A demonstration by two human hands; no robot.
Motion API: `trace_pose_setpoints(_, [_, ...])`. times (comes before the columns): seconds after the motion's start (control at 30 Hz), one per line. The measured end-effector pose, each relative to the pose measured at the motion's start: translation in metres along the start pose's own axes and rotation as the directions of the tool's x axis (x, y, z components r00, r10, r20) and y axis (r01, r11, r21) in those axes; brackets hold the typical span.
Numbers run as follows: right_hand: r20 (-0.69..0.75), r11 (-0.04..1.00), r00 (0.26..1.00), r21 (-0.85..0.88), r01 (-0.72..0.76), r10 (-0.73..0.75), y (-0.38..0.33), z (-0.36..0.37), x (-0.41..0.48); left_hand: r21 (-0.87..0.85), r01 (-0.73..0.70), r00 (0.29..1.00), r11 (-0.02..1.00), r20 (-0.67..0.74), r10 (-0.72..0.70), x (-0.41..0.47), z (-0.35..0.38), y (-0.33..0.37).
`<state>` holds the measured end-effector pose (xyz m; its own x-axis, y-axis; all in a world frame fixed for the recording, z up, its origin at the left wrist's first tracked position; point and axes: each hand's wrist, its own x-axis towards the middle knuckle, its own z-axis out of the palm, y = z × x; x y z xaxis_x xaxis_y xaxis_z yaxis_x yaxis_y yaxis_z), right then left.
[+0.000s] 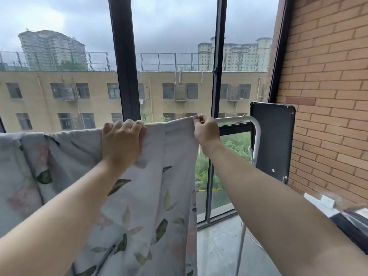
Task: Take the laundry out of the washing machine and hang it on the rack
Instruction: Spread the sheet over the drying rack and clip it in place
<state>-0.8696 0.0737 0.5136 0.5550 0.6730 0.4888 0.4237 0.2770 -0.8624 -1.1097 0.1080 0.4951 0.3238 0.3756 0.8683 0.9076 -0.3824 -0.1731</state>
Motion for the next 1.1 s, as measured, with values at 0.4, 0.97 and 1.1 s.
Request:
trace_pose_setpoints(0.4, [0.061, 0.986, 0.997, 0.163, 0.028, -0.038, -0.016, -0.03, 0.061, -0.03, 0.215, 0.969, 0.976, -0.123, -0.217, 0.015, 0.002, -0.005])
trace_pose_setpoints(0.97, [-0.06, 0.992, 0.997, 0.122, -0.038, 0.046, 0.011, -0.023, 0.076, -0.019, 0.576, 0.809, 0.817, -0.129, -0.573, 0.015, -0.038, -0.054])
trace_pose_setpoints(1.1, [-0.068, 0.996, 0.996, 0.076, -0.045, 0.05, 0.024, -0.037, 0.086, -0.071, 0.489, 0.868, 0.869, -0.064, -0.493, -0.008, -0.041, -0.08])
